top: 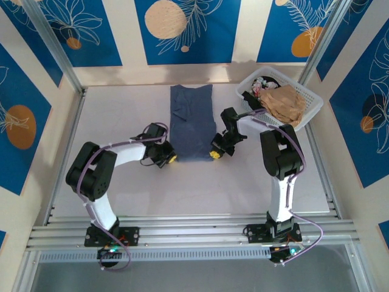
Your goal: Fold and stack the t-shirts
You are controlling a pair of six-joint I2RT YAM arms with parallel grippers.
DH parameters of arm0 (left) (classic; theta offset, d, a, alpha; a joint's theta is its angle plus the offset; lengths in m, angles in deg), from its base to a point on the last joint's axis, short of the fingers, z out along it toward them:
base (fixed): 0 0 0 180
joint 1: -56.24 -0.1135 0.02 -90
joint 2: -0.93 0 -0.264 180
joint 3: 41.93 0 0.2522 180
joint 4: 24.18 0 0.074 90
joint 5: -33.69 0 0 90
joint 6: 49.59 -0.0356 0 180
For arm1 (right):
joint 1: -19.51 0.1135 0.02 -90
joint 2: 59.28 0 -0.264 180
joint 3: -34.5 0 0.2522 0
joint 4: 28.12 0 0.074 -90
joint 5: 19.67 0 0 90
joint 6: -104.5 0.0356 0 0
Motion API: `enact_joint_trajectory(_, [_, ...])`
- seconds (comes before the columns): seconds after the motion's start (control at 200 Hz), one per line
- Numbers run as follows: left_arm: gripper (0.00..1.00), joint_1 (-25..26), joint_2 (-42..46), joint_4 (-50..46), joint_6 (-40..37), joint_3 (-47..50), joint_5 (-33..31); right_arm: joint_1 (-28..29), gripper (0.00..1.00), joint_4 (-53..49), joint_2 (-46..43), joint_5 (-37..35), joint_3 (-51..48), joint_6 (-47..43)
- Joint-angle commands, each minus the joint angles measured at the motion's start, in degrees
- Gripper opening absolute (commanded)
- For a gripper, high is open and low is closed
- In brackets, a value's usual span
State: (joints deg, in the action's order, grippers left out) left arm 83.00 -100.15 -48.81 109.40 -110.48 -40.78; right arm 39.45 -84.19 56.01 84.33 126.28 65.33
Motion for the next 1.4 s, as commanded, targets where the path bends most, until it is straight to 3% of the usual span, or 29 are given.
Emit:
enact_joint_trajectory(0.0, [0.00, 0.2, 3.6, -6.3, -3.4, 0.4, 0.2, 0.5, 0.00, -4.7, -3.5, -2.0, 1.1, -1.6])
enact_joint_trajectory(0.445, [0.00, 2.5, 19.9, -18.1, -13.0, 9.2, 10.1, 5.0, 0.00, -12.7, -18.5, 3.9, -12.3, -7.3])
enact_joint_trajectory(0.605, [0.00, 7.8, 29.3, -20.1, -13.0, 14.4, 15.2, 9.5, 0.00, -17.2, -24.6, 9.0, -17.8, -8.5])
enact_joint_trajectory(0.76, [0.00, 13.7, 39.6, -18.9, -8.1, 17.0, 17.8, 13.5, 0.00, -21.1, -32.1, 13.5, -20.2, -5.9])
enact_joint_trajectory(1.0, [0.00, 14.5, 49.0, -20.7, -3.4, 11.8, 11.7, 12.1, 0.00, -28.0, -35.3, 14.5, -10.5, -3.5])
enact_joint_trajectory(1.115, [0.00, 13.9, 48.2, -21.7, -0.9, 9.8, 7.2, 9.4, 0.00, -29.0, -33.4, 16.2, -5.8, -2.6])
enact_joint_trajectory(1.285, [0.00, 8.9, 44.7, -22.2, 2.5, 5.9, 1.9, 4.6, 0.00, -29.8, -27.5, 17.8, 1.1, -2.9])
enact_joint_trajectory(1.395, [0.00, 5.3, 39.7, -22.7, 2.8, 2.2, 2.4, 1.6, 0.00, -31.4, -22.2, 19.6, 5.8, -2.4])
